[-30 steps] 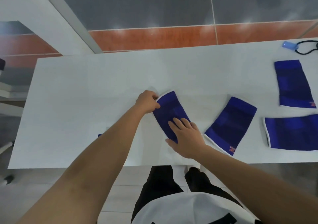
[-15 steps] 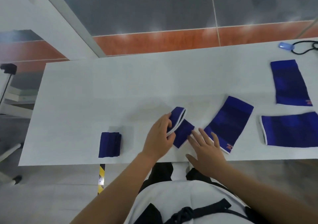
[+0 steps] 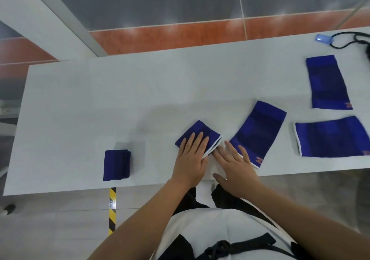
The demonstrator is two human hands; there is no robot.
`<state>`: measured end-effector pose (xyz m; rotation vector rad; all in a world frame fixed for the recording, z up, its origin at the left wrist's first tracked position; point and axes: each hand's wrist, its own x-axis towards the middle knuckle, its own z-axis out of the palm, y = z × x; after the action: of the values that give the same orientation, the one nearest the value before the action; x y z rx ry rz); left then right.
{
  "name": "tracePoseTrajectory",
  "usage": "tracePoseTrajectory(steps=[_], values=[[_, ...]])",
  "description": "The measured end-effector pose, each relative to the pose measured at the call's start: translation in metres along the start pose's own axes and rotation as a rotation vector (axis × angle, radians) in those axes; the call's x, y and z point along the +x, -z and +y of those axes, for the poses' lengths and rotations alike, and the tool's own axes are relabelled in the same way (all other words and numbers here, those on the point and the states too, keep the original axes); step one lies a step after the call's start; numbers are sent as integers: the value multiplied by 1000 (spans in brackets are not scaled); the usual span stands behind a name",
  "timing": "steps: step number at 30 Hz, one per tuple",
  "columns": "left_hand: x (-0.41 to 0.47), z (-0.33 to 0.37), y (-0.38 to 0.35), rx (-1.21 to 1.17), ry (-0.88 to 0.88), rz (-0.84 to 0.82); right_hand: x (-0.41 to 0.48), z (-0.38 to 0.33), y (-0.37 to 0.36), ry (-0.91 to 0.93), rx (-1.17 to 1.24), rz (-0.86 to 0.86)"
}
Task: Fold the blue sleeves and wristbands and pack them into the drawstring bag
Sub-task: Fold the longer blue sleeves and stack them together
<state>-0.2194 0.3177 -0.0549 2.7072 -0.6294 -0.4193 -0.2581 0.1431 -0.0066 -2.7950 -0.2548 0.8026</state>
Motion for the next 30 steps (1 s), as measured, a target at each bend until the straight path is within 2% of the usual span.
tracePoseTrajectory(steps=[6,10,12,14,18,23,30], values=[[-1,-5,-5,41,-8,-73,-3,6,4,37,10,1],[1,2,12,-111,26,3,-6,12,10,57,80,182],[7,1,19,-100,26,62,-2,11,13,86,56,250],[18,-2,21,-14,23,55,5,10,20,116,-2,207],[36,-10,15,99,8,-102,18,14,21,131,-85,53],[38,-22,9,212,-35,-126,18,24,9,164,-183,48],[46,-32,15,222,-96,-168,20,26,3,150,-169,19]])
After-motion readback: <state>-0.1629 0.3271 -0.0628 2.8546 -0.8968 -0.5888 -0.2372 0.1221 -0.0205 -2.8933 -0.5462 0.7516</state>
